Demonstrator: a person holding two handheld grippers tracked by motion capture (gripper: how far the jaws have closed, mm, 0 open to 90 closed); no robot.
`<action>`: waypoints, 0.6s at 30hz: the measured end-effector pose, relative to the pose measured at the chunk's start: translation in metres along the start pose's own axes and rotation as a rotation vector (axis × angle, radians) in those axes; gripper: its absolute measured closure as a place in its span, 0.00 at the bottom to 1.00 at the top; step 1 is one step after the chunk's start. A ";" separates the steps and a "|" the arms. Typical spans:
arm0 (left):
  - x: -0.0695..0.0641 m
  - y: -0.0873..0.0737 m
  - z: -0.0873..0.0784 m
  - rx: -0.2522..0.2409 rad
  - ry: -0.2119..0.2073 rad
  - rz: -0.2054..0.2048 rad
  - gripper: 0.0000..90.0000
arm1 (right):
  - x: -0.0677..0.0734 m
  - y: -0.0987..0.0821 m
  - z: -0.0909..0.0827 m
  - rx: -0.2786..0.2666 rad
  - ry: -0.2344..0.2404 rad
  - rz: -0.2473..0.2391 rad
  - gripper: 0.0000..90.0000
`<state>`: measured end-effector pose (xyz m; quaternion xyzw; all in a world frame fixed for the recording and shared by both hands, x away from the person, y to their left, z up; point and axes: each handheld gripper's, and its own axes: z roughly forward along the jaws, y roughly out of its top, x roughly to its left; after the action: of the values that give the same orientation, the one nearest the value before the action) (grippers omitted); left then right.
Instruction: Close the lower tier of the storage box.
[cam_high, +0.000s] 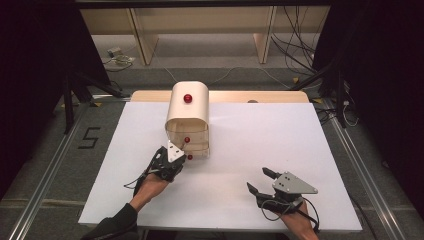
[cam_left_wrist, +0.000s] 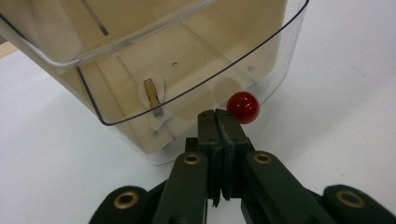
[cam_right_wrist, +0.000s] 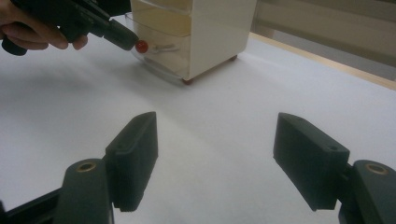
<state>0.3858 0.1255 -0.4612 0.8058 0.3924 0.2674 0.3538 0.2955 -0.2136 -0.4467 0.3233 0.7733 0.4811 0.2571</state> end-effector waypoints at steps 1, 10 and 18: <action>0.000 0.000 0.000 -0.003 0.001 -0.004 0.98 | 0.000 0.000 0.000 0.002 0.000 0.003 0.35; 0.001 0.001 0.002 -0.008 0.006 -0.012 0.98 | 0.000 0.000 0.000 0.000 0.001 -0.004 0.35; 0.002 0.002 0.004 -0.010 0.011 -0.015 0.99 | 0.000 0.000 0.000 -0.001 -0.001 0.002 0.35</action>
<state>0.3907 0.1252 -0.4615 0.7996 0.3991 0.2710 0.3577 0.2953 -0.2135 -0.4468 0.3243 0.7726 0.4816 0.2571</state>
